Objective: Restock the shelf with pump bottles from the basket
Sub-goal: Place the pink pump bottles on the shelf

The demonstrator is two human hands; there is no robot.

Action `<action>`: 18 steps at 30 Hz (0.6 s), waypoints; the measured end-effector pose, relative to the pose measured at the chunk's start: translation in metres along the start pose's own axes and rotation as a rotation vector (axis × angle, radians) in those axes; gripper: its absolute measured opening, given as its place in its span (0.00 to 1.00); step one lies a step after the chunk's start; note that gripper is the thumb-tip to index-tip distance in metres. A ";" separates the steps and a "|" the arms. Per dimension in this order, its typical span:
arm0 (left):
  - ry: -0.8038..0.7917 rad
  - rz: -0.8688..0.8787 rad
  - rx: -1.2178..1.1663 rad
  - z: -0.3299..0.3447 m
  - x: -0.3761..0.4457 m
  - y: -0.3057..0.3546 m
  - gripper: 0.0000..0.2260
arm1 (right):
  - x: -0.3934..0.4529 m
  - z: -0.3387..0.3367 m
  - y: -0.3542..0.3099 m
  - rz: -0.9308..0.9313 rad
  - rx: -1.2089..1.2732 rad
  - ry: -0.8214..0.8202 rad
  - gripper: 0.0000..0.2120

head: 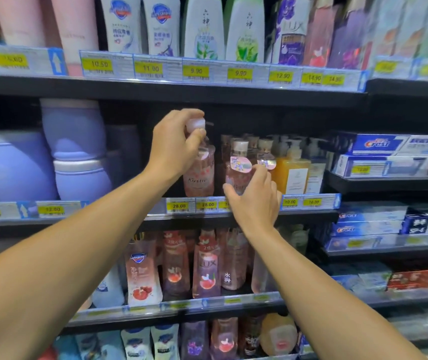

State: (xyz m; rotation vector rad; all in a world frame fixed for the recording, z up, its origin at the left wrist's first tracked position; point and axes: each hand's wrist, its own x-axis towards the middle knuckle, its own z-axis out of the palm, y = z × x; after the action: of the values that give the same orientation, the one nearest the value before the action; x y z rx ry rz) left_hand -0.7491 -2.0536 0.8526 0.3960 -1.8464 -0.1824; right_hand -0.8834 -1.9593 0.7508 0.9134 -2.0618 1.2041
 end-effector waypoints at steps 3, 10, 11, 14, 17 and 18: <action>-0.022 -0.086 -0.001 0.006 -0.002 -0.007 0.14 | 0.004 0.002 0.003 0.006 -0.025 -0.011 0.30; -0.120 -0.123 -0.056 0.013 0.009 -0.001 0.14 | 0.008 0.002 0.012 0.038 0.003 0.005 0.27; -0.131 -0.128 -0.057 0.014 0.011 -0.001 0.14 | 0.008 0.001 0.012 0.034 -0.005 0.003 0.27; -0.162 -0.162 -0.057 0.019 0.015 -0.001 0.14 | 0.008 -0.003 0.013 0.014 -0.046 -0.018 0.27; -0.180 -0.215 -0.073 0.023 0.018 -0.003 0.15 | 0.006 -0.004 0.017 -0.001 -0.061 -0.037 0.30; -0.197 -0.233 -0.064 0.024 0.018 -0.004 0.15 | 0.004 -0.004 0.018 -0.015 -0.059 -0.029 0.30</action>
State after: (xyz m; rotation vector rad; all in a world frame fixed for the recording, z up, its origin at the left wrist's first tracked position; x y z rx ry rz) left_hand -0.7753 -2.0654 0.8599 0.5649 -1.9787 -0.4524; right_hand -0.8996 -1.9502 0.7462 0.9215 -2.0982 1.1226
